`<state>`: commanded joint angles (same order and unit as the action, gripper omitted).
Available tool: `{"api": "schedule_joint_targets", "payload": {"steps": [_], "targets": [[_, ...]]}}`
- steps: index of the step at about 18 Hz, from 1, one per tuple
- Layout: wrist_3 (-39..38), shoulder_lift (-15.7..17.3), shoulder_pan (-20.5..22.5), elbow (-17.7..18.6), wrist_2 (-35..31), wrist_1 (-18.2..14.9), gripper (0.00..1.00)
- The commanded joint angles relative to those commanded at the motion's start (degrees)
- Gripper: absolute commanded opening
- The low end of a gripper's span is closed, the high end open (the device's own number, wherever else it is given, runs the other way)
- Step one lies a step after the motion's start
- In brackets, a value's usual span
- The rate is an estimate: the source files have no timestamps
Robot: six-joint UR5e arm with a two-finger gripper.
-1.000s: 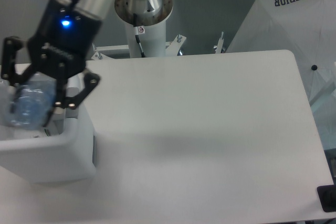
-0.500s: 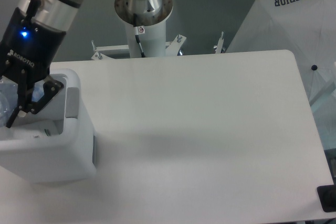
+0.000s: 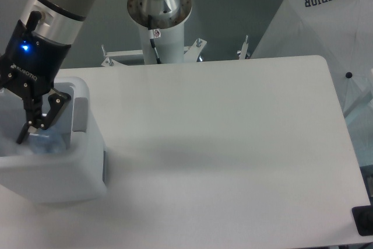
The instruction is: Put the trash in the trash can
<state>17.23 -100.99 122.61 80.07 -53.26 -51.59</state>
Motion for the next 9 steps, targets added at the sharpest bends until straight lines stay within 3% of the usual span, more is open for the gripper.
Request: {"api": "schedule_joint_targets", "payload": {"steps": [3, 9], "targets": [[0.09, -0.26, 0.87, -0.44, 0.0, -0.09, 1.0], [2.62, -0.35, 10.62, -0.53, -0.09, -0.17, 1.0]]}}
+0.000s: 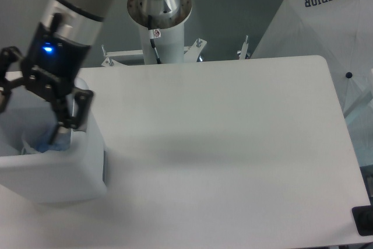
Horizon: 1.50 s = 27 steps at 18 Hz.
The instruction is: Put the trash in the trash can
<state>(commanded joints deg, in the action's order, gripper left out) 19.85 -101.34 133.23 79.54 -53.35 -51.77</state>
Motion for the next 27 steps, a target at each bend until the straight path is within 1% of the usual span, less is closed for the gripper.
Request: {"api": "schedule_joint_targets", "payload": {"steps": [2, 4, 7, 10, 12, 14, 16, 18, 20, 21, 22, 24, 26, 27], "targets": [[1.85, 0.0, 3.25, 0.18, -1.05, -0.44, 1.0], [2.3, 0.0, 5.98, 0.44, -4.81, -0.53, 1.0], [2.39, -0.35, 9.15, 0.53, -9.92, -0.53, 1.0], [3.87, -1.32, 12.23, 1.67, -12.3, -0.53, 1.0], [9.3, -1.58, 13.63, 3.68, -14.05, -0.62, 1.0], [16.76, -1.67, 15.39, 6.76, -17.82, -0.44, 1.0], [24.85, -1.67, 16.1, 7.56, -22.22, -0.79, 1.0], [28.74, -2.63, 16.28, 7.56, -25.12, -1.67, 1.0], [31.03, -3.69, 16.89, 6.77, -27.23, -3.59, 1.0], [32.34, -4.13, 17.5, 6.25, -28.64, -5.95, 1.0], [33.75, -5.0, 17.77, 5.28, -30.04, -9.2, 1.0], [37.17, -6.32, 18.21, 2.39, -31.98, -15.0, 1.0], [41.21, -7.46, 18.91, 0.19, -33.22, -19.14, 1.0], [42.97, -7.64, 19.17, -0.34, -33.48, -20.29, 1.0]]}}
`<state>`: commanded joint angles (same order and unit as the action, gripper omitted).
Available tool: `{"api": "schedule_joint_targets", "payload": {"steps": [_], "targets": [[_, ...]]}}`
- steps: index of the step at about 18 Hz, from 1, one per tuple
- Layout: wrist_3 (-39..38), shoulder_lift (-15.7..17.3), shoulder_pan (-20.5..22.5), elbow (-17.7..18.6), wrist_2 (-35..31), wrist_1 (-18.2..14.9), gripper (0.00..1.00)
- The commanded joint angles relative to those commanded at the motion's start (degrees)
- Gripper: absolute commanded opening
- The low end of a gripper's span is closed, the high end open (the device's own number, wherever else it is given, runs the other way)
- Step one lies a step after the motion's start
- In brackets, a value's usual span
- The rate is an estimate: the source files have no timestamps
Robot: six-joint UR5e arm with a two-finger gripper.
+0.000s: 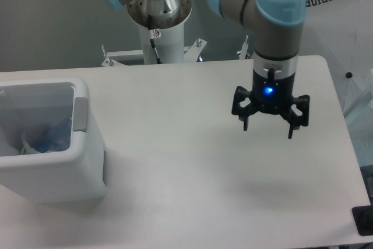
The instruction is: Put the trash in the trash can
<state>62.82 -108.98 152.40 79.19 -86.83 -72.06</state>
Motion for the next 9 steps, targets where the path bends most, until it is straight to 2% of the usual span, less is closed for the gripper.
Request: {"api": "schedule_joint_targets", "payload": {"steps": [2, 6, 9], "targets": [[3.43, -0.09, 0.62, -0.7, 0.0, -1.5, 1.0], [8.8, -1.93, 1.58, -5.09, -0.18, -8.61, 1.0], [9.07, -3.42, 1.41, -5.72, -1.4, -8.89, 1.0]]}}
